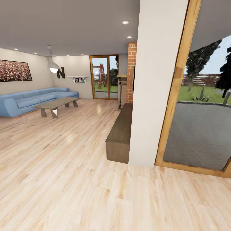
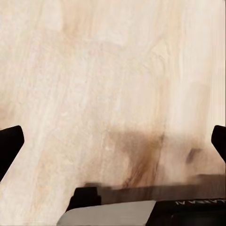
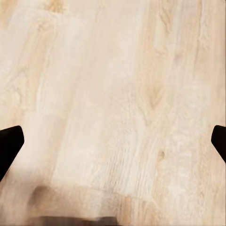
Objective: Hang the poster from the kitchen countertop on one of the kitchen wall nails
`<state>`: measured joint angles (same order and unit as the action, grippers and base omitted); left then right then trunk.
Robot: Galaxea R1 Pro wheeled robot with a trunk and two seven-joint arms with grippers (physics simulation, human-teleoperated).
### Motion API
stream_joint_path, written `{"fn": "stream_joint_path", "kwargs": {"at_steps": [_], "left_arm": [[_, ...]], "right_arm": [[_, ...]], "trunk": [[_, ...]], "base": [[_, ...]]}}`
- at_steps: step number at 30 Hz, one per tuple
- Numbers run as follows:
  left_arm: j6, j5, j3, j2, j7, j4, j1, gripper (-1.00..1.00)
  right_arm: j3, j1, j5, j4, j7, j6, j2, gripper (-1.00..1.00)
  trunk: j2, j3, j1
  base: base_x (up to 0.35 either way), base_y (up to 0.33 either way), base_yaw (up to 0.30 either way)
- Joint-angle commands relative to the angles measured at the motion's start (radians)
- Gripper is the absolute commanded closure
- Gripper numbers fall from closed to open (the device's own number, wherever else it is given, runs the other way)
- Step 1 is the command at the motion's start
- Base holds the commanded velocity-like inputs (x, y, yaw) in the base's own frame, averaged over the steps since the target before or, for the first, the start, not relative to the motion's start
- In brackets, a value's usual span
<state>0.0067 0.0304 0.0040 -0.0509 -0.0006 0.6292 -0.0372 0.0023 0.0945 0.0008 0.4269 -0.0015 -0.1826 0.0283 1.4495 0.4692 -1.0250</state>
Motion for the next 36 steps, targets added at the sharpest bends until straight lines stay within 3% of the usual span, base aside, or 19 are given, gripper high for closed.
{"fn": "stream_joint_path", "kwargs": {"at_steps": [1,9,26,36], "left_arm": [[0.000,0.005,0.001,0.001,0.000,0.005,-0.001,-1.00],[0.001,0.009,0.006,0.008,-0.001,0.018,-0.001,-1.00],[0.000,0.009,0.007,0.008,-0.001,0.017,-0.001,-1.00],[0.000,0.009,0.008,0.008,-0.001,0.017,-0.001,-1.00]], "right_arm": [[0.001,0.000,0.000,0.004,0.000,-0.004,0.001,-1.00],[0.003,-0.006,0.002,0.020,0.000,-0.007,0.011,-1.00],[0.007,-0.008,0.006,0.016,-0.003,-0.010,0.010,-1.00],[0.008,-0.008,0.007,0.013,-0.001,-0.007,0.009,-1.00]], "trunk": [[0.000,0.001,0.000],[0.000,0.001,0.000],[0.000,0.001,0.000],[0.000,0.001,0.000]], "base": [[0.000,0.000,0.000],[0.000,0.000,0.000],[0.000,0.000,0.275],[-0.062,-0.108,0.127]]}}
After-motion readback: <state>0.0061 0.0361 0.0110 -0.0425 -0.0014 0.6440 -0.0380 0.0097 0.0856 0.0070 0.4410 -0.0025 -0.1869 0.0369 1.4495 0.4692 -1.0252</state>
